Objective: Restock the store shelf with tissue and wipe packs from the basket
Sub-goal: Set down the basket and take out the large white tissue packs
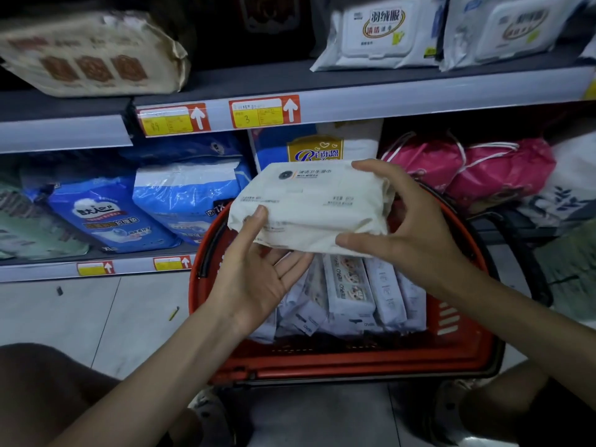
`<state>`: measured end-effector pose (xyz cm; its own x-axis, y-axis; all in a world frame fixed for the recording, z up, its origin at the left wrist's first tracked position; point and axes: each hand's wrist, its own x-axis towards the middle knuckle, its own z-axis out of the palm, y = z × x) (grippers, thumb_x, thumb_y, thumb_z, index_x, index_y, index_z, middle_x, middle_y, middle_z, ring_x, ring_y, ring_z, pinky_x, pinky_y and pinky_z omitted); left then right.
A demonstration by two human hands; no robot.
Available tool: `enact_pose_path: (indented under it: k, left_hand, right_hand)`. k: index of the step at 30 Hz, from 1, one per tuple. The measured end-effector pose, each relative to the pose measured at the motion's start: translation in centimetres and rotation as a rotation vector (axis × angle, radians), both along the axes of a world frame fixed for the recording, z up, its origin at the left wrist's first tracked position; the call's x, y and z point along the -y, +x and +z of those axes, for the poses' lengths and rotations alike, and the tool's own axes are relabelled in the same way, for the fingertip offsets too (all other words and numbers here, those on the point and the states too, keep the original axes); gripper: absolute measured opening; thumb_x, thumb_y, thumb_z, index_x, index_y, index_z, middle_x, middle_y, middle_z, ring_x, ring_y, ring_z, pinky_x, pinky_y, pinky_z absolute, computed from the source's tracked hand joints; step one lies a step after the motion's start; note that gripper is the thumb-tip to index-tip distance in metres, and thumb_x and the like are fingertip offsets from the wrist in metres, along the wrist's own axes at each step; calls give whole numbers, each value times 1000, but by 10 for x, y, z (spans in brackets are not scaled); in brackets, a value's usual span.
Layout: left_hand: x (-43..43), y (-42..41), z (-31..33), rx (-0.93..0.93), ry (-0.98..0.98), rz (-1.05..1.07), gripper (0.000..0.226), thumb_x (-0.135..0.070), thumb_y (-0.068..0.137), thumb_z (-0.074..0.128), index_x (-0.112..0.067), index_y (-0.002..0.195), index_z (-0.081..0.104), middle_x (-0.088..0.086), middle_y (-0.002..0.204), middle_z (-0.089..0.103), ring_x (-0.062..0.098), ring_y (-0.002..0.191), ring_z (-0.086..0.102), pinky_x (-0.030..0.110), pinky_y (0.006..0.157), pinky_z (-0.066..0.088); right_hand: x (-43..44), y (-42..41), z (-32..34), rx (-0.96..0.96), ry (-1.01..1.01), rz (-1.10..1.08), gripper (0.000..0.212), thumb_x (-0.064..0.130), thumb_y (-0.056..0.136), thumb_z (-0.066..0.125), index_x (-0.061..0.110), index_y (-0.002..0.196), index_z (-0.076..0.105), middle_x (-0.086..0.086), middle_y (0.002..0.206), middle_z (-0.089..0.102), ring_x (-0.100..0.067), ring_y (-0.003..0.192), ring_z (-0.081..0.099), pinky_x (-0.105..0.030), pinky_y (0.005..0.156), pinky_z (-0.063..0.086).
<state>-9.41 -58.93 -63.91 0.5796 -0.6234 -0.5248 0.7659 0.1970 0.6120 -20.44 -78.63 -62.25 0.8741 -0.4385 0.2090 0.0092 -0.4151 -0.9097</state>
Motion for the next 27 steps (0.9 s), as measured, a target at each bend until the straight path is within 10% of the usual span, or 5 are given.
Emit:
enact_pose_path:
  k: [5, 11, 16, 27]
  left_hand:
    - [-6, 6, 6, 106, -31, -69, 61, -56, 93, 56, -27, 147, 55, 17, 131, 71, 24, 117, 72, 29, 81, 62]
    - [-14, 12, 11, 260, -46, -160, 53, -53, 94, 53, -41, 146, 56, 11, 130, 72, 10, 83, 74, 19, 58, 57]
    - [-17, 18, 18, 453, 27, -164, 47, -41, 95, 58, -43, 142, 59, 7, 119, 75, 12, 80, 69, 21, 61, 49]
    - [-26, 22, 28, 695, 217, -59, 51, -57, 90, 65, -39, 138, 63, 12, 111, 77, 20, 93, 72, 34, 82, 53]
  right_hand:
    - [12, 1, 5, -3, 517, -100, 71, 8, 59, 90, 26, 124, 67, 0, 115, 75, -14, 96, 74, -24, 63, 57]
    - [22, -3, 6, -187, 880, -74, 48, 22, 77, 74, 22, 125, 70, -1, 118, 76, -26, 109, 73, -52, 98, 57]
    - [22, -7, 5, -256, 1117, -52, 39, 33, 83, 66, 21, 120, 70, -12, 125, 73, -34, 106, 71, -47, 84, 54]
    - [8, -2, 15, -172, 883, -104, 37, 36, 83, 69, 18, 115, 73, -15, 114, 75, -32, 95, 71, -43, 69, 56]
